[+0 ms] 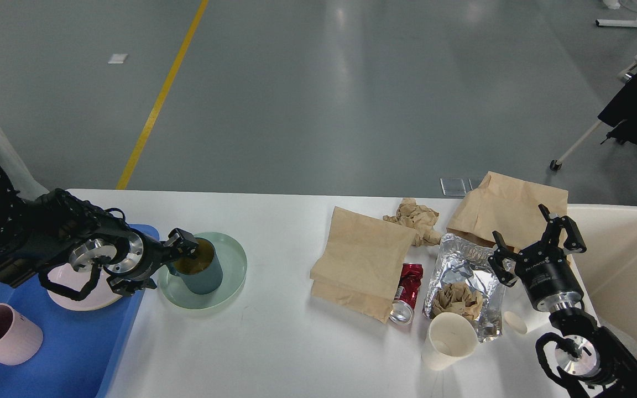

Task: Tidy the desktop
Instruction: 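Grasp the teal mug on the green saucer with the left gripper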

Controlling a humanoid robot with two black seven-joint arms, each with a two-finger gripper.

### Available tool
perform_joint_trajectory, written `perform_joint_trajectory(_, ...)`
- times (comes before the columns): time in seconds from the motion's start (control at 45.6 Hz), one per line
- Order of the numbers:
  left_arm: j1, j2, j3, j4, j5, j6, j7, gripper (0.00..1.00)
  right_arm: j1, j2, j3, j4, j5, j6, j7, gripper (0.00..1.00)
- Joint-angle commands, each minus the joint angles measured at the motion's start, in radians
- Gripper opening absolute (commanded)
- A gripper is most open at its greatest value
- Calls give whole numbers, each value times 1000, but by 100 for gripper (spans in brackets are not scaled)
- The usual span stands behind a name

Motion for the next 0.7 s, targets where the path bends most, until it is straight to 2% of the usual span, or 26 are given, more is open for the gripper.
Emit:
perform_joint_trajectory(0.0,51,-13,-33,20,-7,37,3,92,0,0,0,0,0,0,0,100)
perform_joint_trajectory(0.154,88,-15,-63,24,-14,99,3,82,0,0,0,0,0,0,0,100)
perform_joint_trajectory(0.241,111,-16,-79,44,-14,117,5,81,0,0,0,0,0,0,0,100)
perform_joint_trajectory(0.395,137,-16,-100,78,-17,122,5,74,0,0,0,0,0,0,0,100)
perform_joint_trajectory(0.68,146,-10,-108,110,-96,128,6,54,0,0,0,0,0,0,0,100)
